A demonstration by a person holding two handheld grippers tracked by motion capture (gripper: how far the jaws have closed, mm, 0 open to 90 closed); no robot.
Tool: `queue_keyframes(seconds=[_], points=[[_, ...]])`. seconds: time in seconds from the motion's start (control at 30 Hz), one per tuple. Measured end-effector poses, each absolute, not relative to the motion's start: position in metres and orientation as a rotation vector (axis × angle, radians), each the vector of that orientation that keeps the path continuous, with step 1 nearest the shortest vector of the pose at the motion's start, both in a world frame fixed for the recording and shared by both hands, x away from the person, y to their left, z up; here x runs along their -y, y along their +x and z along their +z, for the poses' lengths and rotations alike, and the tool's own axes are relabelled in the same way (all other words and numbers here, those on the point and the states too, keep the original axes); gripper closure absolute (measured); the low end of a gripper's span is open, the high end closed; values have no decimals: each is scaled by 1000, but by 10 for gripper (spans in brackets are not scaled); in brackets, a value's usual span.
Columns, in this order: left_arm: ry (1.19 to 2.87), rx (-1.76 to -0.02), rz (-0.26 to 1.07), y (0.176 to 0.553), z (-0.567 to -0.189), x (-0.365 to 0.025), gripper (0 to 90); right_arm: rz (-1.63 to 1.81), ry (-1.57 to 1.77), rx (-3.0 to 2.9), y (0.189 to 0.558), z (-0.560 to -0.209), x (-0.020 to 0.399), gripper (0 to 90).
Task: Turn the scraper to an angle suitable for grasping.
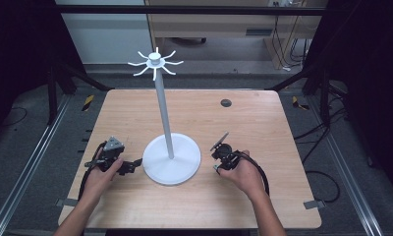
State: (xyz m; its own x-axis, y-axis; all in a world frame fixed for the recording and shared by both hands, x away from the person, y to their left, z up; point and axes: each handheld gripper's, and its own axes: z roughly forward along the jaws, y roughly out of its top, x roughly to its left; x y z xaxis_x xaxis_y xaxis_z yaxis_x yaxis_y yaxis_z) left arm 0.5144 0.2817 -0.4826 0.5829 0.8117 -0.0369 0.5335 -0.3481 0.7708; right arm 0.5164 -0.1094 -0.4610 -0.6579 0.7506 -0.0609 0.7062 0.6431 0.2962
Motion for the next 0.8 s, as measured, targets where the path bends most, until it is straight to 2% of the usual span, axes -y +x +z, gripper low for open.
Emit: queue_keyframes(seconds=[0.8], points=[[2045, -1063, 456, 514, -482, -282, 43, 335, 1160, -2728, 520, -468, 110, 737]])
